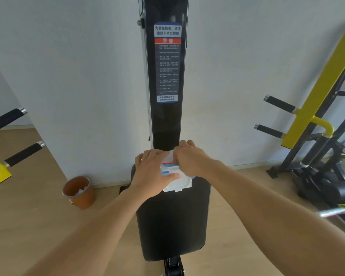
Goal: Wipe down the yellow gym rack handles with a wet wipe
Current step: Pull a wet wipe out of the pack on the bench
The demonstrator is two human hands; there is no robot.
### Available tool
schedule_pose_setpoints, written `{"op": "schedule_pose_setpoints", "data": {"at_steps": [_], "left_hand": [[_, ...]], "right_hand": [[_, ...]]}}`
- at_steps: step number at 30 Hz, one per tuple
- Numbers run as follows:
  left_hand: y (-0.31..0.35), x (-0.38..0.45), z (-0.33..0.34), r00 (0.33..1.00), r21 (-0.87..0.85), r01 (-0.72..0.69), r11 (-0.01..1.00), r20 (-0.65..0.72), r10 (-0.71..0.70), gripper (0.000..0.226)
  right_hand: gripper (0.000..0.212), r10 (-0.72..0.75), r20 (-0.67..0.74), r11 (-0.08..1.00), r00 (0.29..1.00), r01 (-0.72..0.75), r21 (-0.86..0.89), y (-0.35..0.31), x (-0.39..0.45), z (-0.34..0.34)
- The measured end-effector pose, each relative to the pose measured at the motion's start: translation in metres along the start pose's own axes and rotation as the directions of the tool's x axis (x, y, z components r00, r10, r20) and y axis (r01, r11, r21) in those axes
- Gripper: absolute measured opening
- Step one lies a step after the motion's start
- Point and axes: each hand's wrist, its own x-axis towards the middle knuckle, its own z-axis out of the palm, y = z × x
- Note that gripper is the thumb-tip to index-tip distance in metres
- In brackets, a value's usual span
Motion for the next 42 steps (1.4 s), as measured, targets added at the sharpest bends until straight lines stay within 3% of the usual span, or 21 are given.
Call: {"op": "schedule_pose_setpoints", "data": {"at_steps": [3, 7, 16, 26, 30, 34, 36, 38, 40, 42], "left_hand": [[0.002, -0.002, -0.002, 1.000, -0.111, -0.012, 0.994, 0.021, 0.015, 0.065], [0.003, -0.001, -0.007, 0.998, -0.135, -0.044, 0.990, 0.028, 0.048, 0.060], [0.002, -0.003, -0.012, 0.997, -0.154, -0.065, 0.986, 0.035, 0.072, 0.050], [0.005, 0.013, -0.018, 0.994, -0.102, -0.031, 0.994, 0.101, 0.041, 0.051], [0.004, 0.018, -0.017, 0.996, -0.066, -0.001, 0.998, 0.088, 0.006, 0.041], [-0.004, 0.019, -0.010, 0.999, -0.081, -0.028, 0.996, 0.039, 0.032, 0.027], [-0.003, 0.017, -0.009, 0.999, -0.139, -0.047, 0.989, 0.012, 0.049, 0.020], [-0.002, 0.015, -0.012, 1.000, -0.262, -0.019, 0.965, -0.011, 0.017, 0.007], [-0.002, 0.016, -0.013, 1.000, -0.355, -0.009, 0.935, -0.028, -0.001, 0.011], [-0.002, 0.016, -0.014, 0.999, -0.398, -0.012, 0.917, -0.041, -0.005, 0.010]], "right_hand": [[0.021, 0.002, 0.102, 0.990, 0.995, -0.017, 0.142, 0.007, 0.004, -0.003], [0.007, 0.012, 0.177, 0.961, 0.984, -0.060, 0.268, 0.011, 0.008, -0.009], [0.007, 0.023, 0.234, 0.886, 0.972, -0.128, 0.445, 0.013, 0.007, -0.019], [0.012, -0.002, 0.148, 0.859, 0.989, -0.075, 0.507, 0.014, 0.003, -0.029], [0.010, 0.072, 0.006, 0.784, 0.997, -0.060, 0.618, 0.015, 0.003, -0.031], [0.008, 0.077, -0.084, 0.850, 0.993, -0.021, 0.526, 0.019, 0.000, -0.027], [0.007, 0.048, -0.068, 0.858, 0.996, -0.006, 0.513, 0.024, -0.003, -0.017], [0.020, -0.013, -0.060, 0.877, 0.998, 0.040, 0.478, 0.029, -0.006, -0.006], [0.034, -0.035, -0.047, 0.885, 0.998, 0.052, 0.462, 0.029, -0.008, -0.002], [0.029, -0.014, -0.069, 0.871, 0.998, 0.046, 0.489, 0.026, -0.009, 0.000]]}}
